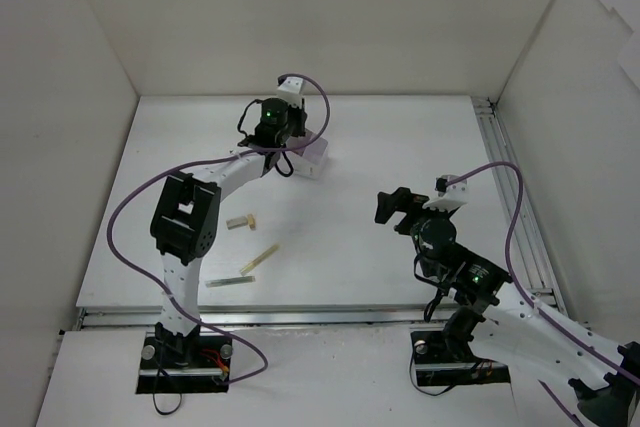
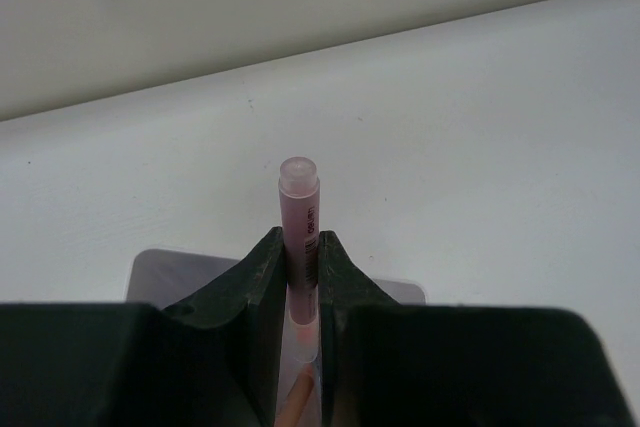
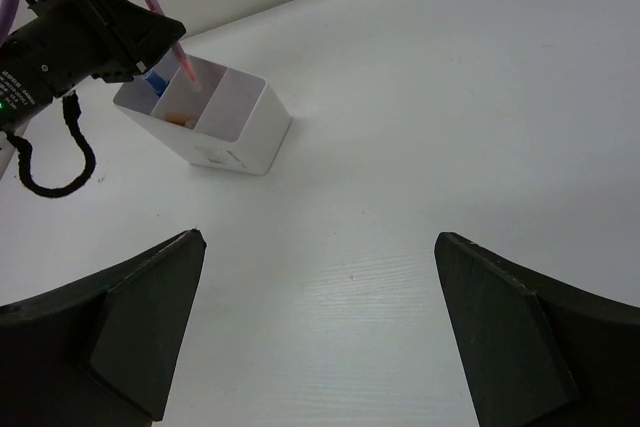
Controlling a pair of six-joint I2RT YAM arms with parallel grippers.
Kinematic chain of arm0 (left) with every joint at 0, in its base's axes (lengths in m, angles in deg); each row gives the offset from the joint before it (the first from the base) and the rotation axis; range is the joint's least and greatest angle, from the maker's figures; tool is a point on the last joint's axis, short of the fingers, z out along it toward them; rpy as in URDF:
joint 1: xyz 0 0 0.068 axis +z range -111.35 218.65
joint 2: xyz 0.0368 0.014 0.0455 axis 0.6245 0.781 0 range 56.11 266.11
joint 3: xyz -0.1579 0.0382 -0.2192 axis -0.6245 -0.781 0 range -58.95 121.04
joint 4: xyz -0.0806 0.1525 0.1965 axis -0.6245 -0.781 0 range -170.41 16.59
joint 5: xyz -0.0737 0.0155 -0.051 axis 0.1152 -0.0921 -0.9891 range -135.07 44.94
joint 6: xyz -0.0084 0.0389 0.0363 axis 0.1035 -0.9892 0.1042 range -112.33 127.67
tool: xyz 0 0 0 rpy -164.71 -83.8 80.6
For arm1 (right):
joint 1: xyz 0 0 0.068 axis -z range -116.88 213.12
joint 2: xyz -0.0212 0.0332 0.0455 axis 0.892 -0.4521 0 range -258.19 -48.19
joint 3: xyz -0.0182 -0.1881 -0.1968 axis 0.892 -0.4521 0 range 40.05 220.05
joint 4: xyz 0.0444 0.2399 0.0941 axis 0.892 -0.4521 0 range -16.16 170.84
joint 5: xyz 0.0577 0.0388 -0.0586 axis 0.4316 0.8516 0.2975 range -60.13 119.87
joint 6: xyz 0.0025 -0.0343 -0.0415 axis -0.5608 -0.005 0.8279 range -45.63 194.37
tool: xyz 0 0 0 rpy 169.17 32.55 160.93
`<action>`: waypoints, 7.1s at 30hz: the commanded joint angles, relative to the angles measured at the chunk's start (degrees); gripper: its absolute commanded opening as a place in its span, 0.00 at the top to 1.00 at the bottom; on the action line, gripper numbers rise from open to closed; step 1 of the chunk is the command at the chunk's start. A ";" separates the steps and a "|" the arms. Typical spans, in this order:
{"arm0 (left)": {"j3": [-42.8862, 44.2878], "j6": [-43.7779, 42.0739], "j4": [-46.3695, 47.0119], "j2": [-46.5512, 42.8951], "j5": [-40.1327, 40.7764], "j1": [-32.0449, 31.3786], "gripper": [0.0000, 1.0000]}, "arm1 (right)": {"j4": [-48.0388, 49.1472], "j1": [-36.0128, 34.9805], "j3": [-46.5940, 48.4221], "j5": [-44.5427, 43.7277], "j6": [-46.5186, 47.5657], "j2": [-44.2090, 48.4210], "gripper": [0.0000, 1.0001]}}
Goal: Sort the stationery into containers
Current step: Place the pen in the storage box, then pick up the pen from the center of the board, then place the pen in the storage box.
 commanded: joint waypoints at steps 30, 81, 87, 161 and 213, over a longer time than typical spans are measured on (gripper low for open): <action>-20.66 11.11 -18.97 -45.37 2.33 -1.46 0.00 | -4.67 -0.44 20.65 34.79 18.37 -31.56 0.02; -51.97 33.53 -56.78 -102.38 16.34 0.82 0.00 | -21.54 -10.90 58.62 64.33 61.71 -85.97 0.12; -51.88 33.80 -57.40 -101.58 16.95 0.82 0.00 | -21.98 -9.32 58.54 66.71 58.81 -87.56 0.36; -39.93 17.54 -29.71 -58.78 12.39 -21.06 0.38 | 35.15 3.16 14.59 47.63 -44.20 -43.62 0.98; -36.15 19.38 -36.64 -63.35 17.30 -23.26 1.00 | 34.97 7.90 14.42 50.71 -37.70 -42.30 0.41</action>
